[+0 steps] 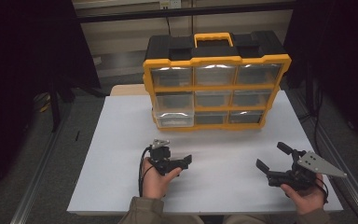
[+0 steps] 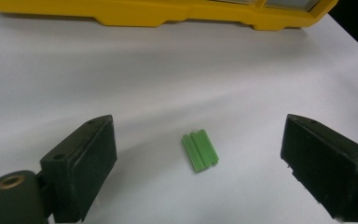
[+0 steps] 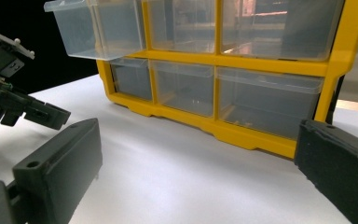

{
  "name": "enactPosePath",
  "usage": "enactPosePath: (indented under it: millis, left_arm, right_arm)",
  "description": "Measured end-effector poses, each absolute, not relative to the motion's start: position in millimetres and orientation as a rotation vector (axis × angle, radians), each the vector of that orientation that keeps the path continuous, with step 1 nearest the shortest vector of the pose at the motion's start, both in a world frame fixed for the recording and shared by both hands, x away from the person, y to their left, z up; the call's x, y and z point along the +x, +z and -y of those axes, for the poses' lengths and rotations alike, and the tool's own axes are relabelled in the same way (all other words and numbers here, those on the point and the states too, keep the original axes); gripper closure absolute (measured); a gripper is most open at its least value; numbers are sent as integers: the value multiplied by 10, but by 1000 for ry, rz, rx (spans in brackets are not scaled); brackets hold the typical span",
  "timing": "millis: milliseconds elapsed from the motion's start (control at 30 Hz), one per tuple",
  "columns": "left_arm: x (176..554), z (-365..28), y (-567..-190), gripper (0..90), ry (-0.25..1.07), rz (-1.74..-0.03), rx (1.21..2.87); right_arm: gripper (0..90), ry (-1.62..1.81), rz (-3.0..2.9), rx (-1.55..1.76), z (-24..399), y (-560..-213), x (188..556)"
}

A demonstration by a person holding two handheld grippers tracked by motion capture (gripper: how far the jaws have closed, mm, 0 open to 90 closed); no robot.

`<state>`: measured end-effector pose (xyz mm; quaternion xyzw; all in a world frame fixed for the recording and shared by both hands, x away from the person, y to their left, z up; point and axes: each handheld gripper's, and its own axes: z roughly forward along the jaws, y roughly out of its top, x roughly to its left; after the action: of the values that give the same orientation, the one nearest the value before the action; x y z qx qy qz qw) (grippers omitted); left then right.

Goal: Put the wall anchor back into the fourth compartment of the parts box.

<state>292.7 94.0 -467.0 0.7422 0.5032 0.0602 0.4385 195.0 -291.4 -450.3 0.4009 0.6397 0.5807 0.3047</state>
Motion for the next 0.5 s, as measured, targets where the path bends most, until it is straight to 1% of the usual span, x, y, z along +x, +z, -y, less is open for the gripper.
enactPosePath:
  millis: [167,200,500]
  left_arm:
    - [2937,-961,-4683,138,134,-1278,1863]
    - [2940,-964,-4691,153,122,-1307,1865]
    - [2984,-984,-4694,255,121,-1360,1905]
  right_arm:
    - [8,1539,-1692,1070,2913,-4500,1952]
    - [8,1538,-1699,1063,2906,-4502,1955]
    - [8,1537,-1698,1064,2904,-4507,1963]
